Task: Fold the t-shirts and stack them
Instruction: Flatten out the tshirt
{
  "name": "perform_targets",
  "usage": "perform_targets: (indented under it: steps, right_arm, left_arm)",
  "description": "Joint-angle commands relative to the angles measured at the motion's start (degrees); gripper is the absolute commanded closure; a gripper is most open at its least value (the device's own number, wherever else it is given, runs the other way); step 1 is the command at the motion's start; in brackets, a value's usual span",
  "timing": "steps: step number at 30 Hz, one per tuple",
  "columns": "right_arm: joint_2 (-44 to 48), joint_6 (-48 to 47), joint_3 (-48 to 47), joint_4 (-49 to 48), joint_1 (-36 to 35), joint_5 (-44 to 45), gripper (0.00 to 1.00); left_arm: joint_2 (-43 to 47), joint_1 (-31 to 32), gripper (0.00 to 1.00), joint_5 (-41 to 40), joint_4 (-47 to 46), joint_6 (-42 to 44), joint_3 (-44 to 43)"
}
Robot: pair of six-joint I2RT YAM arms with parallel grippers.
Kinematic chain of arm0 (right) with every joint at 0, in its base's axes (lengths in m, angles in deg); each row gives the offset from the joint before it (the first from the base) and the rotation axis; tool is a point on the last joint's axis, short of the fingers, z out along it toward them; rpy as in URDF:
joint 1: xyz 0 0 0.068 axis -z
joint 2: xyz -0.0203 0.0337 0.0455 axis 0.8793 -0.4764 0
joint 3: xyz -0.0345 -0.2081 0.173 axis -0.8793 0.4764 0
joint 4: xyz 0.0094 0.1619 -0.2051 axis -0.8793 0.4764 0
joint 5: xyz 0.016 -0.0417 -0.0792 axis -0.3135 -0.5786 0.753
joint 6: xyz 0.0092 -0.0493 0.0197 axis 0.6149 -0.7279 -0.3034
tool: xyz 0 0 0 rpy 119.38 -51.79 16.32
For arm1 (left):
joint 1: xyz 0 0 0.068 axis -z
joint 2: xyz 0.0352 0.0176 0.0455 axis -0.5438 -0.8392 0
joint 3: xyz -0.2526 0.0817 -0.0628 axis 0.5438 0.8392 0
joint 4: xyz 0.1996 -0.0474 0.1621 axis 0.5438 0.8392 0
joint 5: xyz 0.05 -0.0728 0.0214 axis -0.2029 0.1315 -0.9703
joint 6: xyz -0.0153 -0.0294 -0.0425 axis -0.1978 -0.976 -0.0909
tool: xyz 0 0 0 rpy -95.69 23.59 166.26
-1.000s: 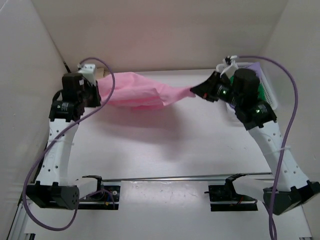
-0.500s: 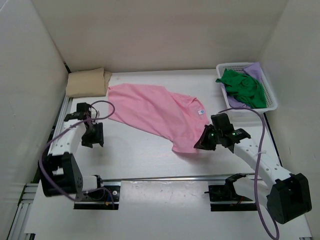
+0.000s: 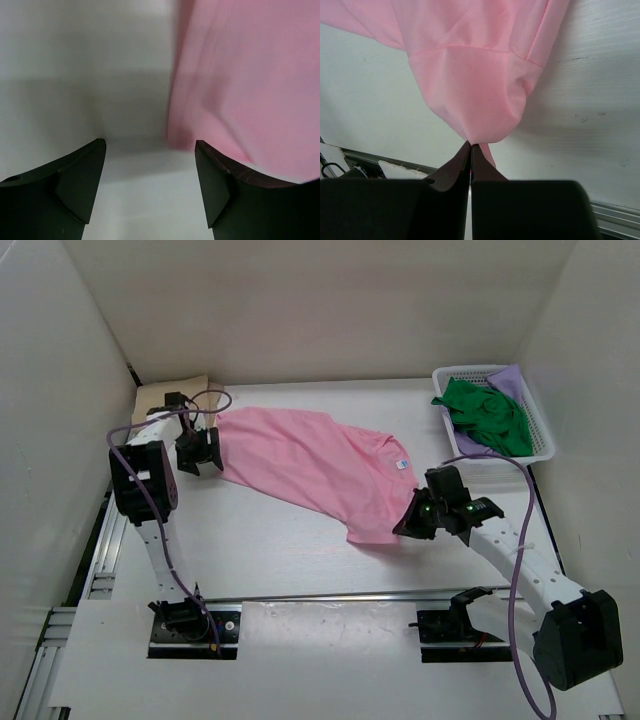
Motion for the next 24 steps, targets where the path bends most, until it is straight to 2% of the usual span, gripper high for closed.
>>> perform_targets:
  steps: [1,3,5,6,7,9,10,12,15,19,24]
  right_arm:
    - [0.2,-0.93,-2.04,1.5,0.74,1.96,1.0]
    - [0.2,-0.93,-2.04,2.11,0.74,2.58,1.0]
    - [0.2,-0.93,-2.04,2.11,1.27,2.58,1.0]
    - [0.2,-0.93,-2.73,2.64,1.27,2.58,1.0]
    - [0.2,-0.93,-3.44,2.64,1.27,2.58,1.0]
    - [-0.32,-0.93,-4.32,3.16,1.89,3.11,1.0]
    - [-0.33,-0.93,-5.02,3.17,2.5,3.11,1.0]
    - [-0.33,-2.24,-8.09,4.74,2.5,3.11,1.0]
    - [0.28,-4.34,-13.09,7.55,3.03,5.21,1.0]
    - [3.88,-5.67,-16.97,10.72,3.65,6.62,1.0]
    - [9.6,-6.2,-21.89,11.87,4.17,2.76,1.0]
  left_arm:
    - [-3.42,1.15,0.17,-0.41,-0.98,-0.01,-6.77]
    - [-6.41,1.77,0.17,-0.41,-0.98,-0.01,-8.02]
    - [-7.56,2.48,0.23,0.81,-0.98,-0.01,-8.03]
    - [-7.57,3.26,0.32,1.34,-0.98,-0.01,-8.03]
    - [-8.35,4.14,0.54,2.04,-0.98,-0.01,-8.03]
    - [-9.06,4.76,0.82,2.05,-0.98,-0.01,-8.03]
    - [-9.06,4.76,0.9,2.05,-0.98,-0.01,-8.03]
    - [-7.67,4.76,0.9,2.66,-0.98,-0.01,-6.98]
    - [-0.82,3.1,0.9,2.66,-0.98,-0.01,-2.43]
    - [11.39,0.55,0.9,2.05,-0.2,-0.01,3.48]
    - [27.83,0.54,0.9,0.11,5.77,-0.01,4.01]
